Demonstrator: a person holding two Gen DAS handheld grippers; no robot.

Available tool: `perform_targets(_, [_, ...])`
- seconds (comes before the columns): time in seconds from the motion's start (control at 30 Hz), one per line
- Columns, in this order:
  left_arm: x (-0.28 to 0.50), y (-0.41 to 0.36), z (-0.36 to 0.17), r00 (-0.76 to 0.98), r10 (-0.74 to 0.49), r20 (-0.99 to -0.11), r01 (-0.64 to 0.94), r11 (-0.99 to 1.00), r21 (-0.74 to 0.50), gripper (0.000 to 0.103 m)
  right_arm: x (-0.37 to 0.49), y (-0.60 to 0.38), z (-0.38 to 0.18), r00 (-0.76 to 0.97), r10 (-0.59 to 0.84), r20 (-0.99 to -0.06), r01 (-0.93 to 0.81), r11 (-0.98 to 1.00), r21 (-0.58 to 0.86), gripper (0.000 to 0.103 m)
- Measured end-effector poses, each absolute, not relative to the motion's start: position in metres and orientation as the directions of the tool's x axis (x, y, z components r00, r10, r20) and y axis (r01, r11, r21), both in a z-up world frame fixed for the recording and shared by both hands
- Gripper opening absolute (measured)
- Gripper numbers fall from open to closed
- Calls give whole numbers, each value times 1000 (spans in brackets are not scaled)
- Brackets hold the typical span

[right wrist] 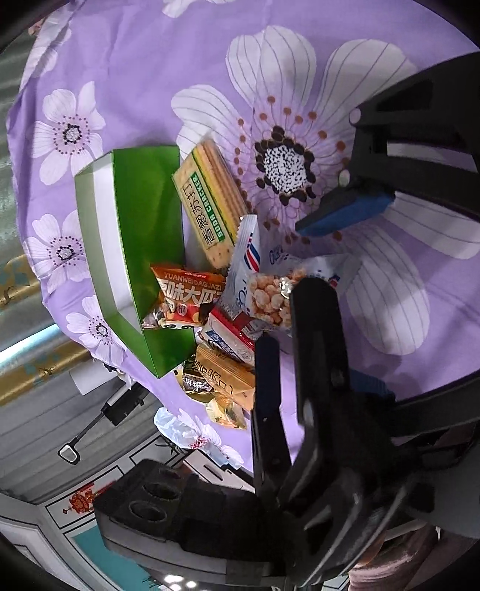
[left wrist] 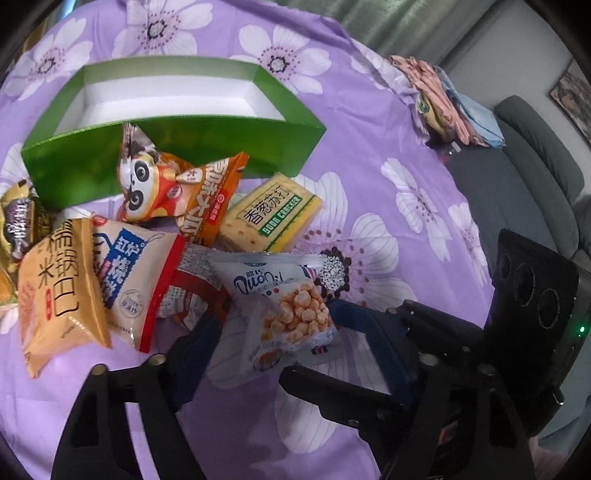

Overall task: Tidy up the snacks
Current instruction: 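Grasp the white puffed-snack bag with the left gripper, then carry the white bag into the green box and open the left gripper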

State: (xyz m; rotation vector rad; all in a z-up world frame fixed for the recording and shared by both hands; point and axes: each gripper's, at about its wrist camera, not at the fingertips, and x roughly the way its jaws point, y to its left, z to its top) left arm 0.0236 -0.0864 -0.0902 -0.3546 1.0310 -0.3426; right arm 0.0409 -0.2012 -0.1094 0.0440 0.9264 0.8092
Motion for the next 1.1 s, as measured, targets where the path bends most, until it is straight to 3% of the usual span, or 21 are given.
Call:
perform_targets(0.2, [31, -83, -100, 443, -455, -773, 86, 880, -468, 55, 44, -197, -116, 301, 658, -690, -602, 692, 398, 49])
perform_targets(0.27, [32, -83, -102, 435, -459, -775, 81, 877, -474, 53, 45, -195, -119, 287, 664, -691, -606, 685, 406, 43])
perform_targets(0.6, [21, -81, -88, 462, -485, -743, 110, 862, -495, 51, 35, -192, -107, 318, 636, -703, -625, 698, 348, 38])
perform_targets(1.1, [34, -50, -17, 619, -441, -651, 152, 879, -451, 51, 41, -166, -38, 412, 663, -626, -719, 658, 225, 38])
